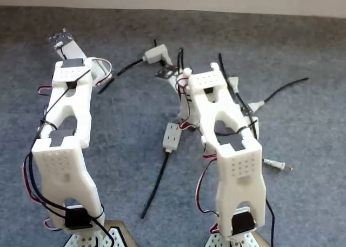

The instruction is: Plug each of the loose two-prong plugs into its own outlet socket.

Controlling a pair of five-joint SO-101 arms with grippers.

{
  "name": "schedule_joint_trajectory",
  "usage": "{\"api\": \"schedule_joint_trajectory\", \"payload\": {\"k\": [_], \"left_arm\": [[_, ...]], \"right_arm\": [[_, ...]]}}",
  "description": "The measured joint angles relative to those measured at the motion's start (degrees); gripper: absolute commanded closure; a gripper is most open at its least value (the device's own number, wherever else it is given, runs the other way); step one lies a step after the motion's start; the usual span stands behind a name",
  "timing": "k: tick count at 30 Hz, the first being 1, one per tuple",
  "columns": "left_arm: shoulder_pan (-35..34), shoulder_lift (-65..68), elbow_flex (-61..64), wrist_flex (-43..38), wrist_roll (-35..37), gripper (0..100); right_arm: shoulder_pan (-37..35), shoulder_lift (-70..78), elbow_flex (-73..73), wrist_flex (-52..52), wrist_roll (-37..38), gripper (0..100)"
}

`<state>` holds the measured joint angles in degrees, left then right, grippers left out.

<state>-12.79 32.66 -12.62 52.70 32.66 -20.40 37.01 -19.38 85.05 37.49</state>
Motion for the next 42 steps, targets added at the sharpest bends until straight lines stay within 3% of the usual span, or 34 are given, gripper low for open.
{"api": "schedule_joint_trajectory", "payload": {"k": [10, 16, 23, 30, 39, 42], "left_arm": [[0.0, 0.0, 0.0, 0.0, 0.1, 70], [0.0, 0.0, 0.0, 0.0, 0.4, 70], [0.0, 0.0, 0.0, 0.0, 0.4, 70], [0.0, 0.0, 0.0, 0.0, 0.4, 70], [0.0, 0.0, 0.0, 0.0, 0.4, 70], [0.0, 0.0, 0.0, 0.0, 0.4, 70]], "right_arm": [[-4.7, 0.2, -14.9, 13.1, -14.8, 92.8], [-6.2, 0.2, -29.7, 13.7, -22.7, 92.1], [-5.2, 0.8, -26.4, 13.7, -21.5, 76.1], [-1.5, 1.2, -14.9, 12.9, -12.5, 76.1], [-1.4, 0.9, 1.2, 2.5, -11.4, 76.3], [-1.5, -0.2, 5.9, -2.3, -11.4, 85.5]]}}
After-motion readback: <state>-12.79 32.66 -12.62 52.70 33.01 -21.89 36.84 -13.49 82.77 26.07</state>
